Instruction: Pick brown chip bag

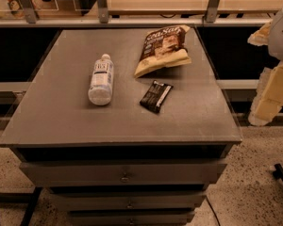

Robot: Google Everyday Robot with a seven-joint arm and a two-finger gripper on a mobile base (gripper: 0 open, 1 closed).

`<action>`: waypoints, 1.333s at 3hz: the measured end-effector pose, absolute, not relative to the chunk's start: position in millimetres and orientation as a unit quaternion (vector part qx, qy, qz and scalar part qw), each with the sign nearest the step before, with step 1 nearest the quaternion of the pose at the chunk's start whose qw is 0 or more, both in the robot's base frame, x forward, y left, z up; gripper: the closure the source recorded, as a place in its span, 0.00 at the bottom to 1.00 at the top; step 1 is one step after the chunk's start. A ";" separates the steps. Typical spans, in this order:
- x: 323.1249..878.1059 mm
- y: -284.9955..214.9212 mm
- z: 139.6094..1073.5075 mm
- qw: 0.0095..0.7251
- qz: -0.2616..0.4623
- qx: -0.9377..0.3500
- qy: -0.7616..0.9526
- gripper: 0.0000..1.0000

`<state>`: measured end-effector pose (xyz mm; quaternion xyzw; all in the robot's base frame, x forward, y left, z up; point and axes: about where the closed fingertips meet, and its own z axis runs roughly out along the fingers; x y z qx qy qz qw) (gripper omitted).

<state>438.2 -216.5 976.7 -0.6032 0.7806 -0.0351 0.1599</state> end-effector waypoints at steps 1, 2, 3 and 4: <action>438.2 -216.5 976.7 0.160 -0.035 -0.603 0.781 0.00; 449.8 -210.0 972.8 0.165 -0.024 -0.608 0.776 0.00; 485.6 -192.2 963.7 0.178 -0.019 -0.621 0.763 0.00; 530.3 -172.9 953.0 0.196 -0.023 -0.619 0.760 0.00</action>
Offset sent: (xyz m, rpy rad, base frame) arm 0.0293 0.0151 -0.0150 0.0549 0.0325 0.0465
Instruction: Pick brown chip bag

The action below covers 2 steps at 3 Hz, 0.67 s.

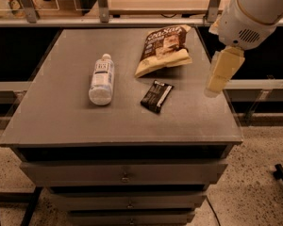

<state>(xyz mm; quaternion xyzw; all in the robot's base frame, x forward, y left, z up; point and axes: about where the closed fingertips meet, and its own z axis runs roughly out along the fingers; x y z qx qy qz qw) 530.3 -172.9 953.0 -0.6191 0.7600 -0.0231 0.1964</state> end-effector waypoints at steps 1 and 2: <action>577.1 -153.2 940.7 0.231 -0.014 -0.588 0.775 0.00; 626.9 -130.6 924.7 0.257 -0.010 -0.554 0.791 0.00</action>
Offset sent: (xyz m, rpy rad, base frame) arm 0.1599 0.0683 -0.0475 0.1877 -0.1040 -0.2240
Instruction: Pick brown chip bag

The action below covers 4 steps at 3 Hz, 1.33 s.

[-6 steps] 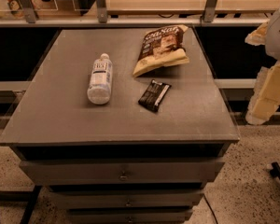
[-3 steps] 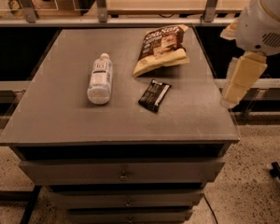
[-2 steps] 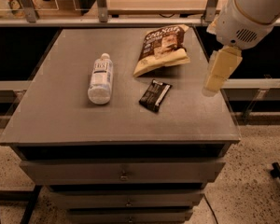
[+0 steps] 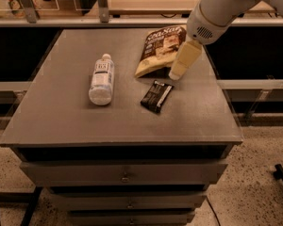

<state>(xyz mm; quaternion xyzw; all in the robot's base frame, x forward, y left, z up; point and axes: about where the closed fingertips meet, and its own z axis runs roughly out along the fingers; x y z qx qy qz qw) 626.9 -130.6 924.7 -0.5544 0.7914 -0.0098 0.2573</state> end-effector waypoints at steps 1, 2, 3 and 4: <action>664.7 -125.3 916.2 0.273 -0.013 -0.514 0.813 0.00; 702.5 -126.9 906.9 0.277 -0.013 -0.468 0.839 0.00; 730.1 -130.9 895.3 0.275 -0.011 -0.422 0.864 0.00; 746.0 -137.5 876.1 0.260 -0.005 -0.383 0.886 0.00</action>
Offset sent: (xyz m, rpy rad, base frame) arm 0.1229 -0.0011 -0.0241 0.1002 -0.0140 -0.3205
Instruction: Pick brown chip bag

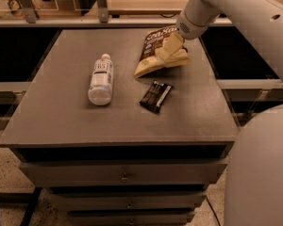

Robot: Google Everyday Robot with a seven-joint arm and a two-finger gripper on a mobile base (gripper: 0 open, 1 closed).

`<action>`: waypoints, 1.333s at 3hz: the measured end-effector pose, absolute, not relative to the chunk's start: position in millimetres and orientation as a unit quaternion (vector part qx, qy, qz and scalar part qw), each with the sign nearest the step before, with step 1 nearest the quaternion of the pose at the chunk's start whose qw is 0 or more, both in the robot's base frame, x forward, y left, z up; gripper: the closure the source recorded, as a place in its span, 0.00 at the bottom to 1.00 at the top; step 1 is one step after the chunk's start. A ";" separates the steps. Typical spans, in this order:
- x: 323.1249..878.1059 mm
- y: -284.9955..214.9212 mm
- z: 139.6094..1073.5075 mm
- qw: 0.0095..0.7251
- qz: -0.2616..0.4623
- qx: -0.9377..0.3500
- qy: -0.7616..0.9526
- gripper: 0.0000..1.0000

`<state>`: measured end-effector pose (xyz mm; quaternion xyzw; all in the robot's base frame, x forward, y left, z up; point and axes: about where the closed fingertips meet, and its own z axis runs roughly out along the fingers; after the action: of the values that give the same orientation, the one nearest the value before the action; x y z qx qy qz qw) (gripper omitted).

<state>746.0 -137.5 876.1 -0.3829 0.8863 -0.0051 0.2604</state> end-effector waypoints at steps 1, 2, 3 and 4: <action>753.4 -141.8 853.6 0.249 0.010 -0.356 0.901 0.00; 754.3 -139.7 834.1 0.234 0.028 -0.351 0.906 0.16; 753.1 -136.8 821.3 0.215 0.026 -0.356 0.909 0.38; 753.0 -136.8 823.6 0.215 0.026 -0.356 0.909 0.62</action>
Offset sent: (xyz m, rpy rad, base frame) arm 0.0087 -0.0022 -0.0589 0.0852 0.1269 -0.0526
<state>753.0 -136.8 823.6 -0.3559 0.9092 0.0263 0.2146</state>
